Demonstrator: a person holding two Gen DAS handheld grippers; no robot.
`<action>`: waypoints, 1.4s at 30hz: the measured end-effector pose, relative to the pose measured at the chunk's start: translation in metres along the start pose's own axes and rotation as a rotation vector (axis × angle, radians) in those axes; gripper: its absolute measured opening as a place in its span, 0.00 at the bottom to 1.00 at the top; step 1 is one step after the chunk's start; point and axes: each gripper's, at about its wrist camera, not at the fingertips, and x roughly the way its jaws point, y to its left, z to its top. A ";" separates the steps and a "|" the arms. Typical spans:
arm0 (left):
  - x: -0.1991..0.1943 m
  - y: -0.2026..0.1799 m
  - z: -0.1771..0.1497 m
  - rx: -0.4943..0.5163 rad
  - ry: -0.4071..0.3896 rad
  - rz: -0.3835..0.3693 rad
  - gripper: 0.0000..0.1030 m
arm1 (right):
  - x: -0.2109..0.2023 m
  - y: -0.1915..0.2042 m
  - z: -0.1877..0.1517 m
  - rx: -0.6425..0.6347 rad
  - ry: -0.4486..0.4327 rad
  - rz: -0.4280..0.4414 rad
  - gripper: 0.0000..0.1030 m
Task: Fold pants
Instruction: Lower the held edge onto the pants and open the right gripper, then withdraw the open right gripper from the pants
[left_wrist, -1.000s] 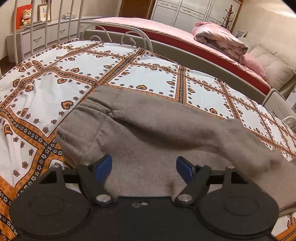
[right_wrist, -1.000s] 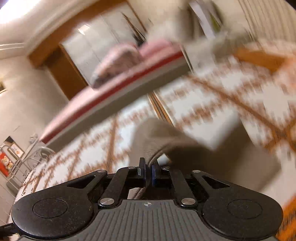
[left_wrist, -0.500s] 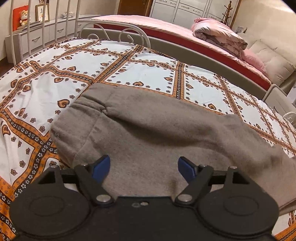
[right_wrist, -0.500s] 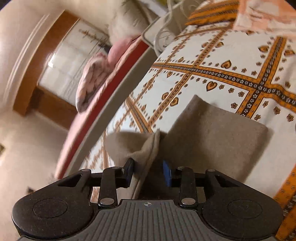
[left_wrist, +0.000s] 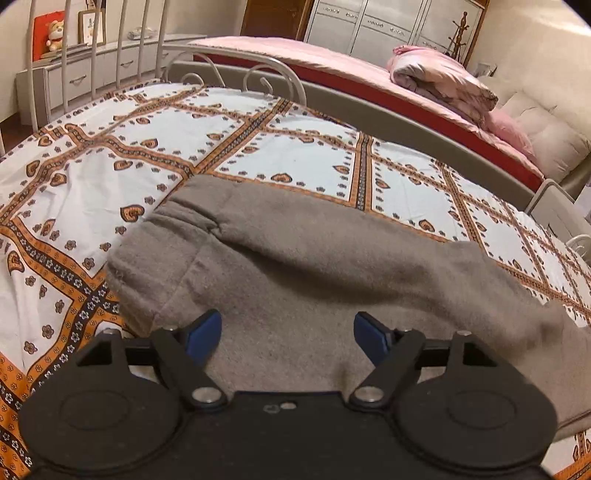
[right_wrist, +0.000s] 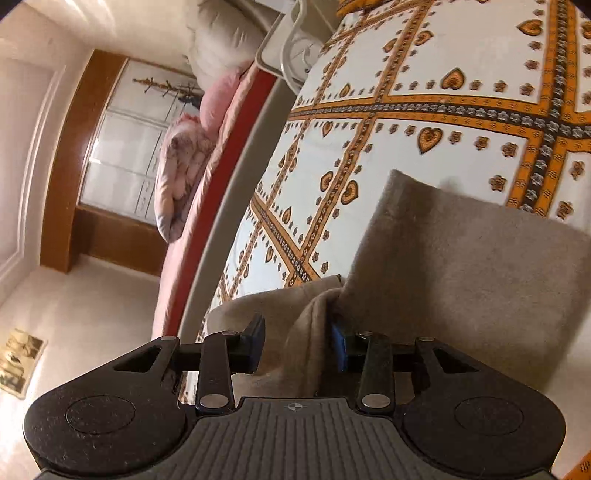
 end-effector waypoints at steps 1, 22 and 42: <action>0.001 -0.002 0.000 0.014 0.005 0.003 0.70 | 0.000 0.005 -0.001 -0.042 -0.011 -0.015 0.08; 0.006 -0.012 -0.002 0.051 0.033 -0.006 0.75 | -0.071 0.001 -0.012 -0.232 -0.116 -0.259 0.06; 0.006 -0.014 -0.002 0.056 0.040 -0.004 0.76 | -0.075 -0.051 0.008 -0.100 0.001 -0.295 0.38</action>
